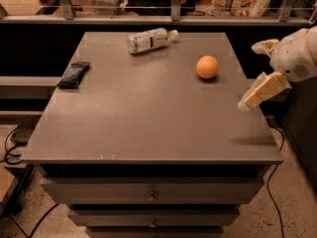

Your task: Pick orange

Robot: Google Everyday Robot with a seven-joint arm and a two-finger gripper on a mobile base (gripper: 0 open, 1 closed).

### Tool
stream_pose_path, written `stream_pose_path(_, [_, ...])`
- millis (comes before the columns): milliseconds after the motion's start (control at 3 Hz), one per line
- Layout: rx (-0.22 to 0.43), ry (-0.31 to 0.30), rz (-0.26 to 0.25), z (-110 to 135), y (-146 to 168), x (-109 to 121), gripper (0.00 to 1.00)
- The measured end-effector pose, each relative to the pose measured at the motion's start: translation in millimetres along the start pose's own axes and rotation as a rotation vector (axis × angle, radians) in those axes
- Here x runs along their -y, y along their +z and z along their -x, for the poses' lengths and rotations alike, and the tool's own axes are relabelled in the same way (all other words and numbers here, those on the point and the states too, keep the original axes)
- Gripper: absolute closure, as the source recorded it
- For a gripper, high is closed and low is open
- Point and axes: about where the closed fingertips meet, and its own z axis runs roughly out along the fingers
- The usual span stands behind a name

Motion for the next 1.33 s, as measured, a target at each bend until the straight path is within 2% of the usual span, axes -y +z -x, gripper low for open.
stream_pose_path(333, [0.07, 0.019, -0.021, 3, 15, 14, 0.0])
stream_pose_path(667, [0.144, 0.033, -0.017, 11, 43, 26, 0.0])
stream_pose_path(1000, [0.189, 0.065, -0.007, 10, 69, 36, 0.0])
stream_pose_path(1333, [0.189, 0.065, -0.006, 10, 69, 36, 0.0])
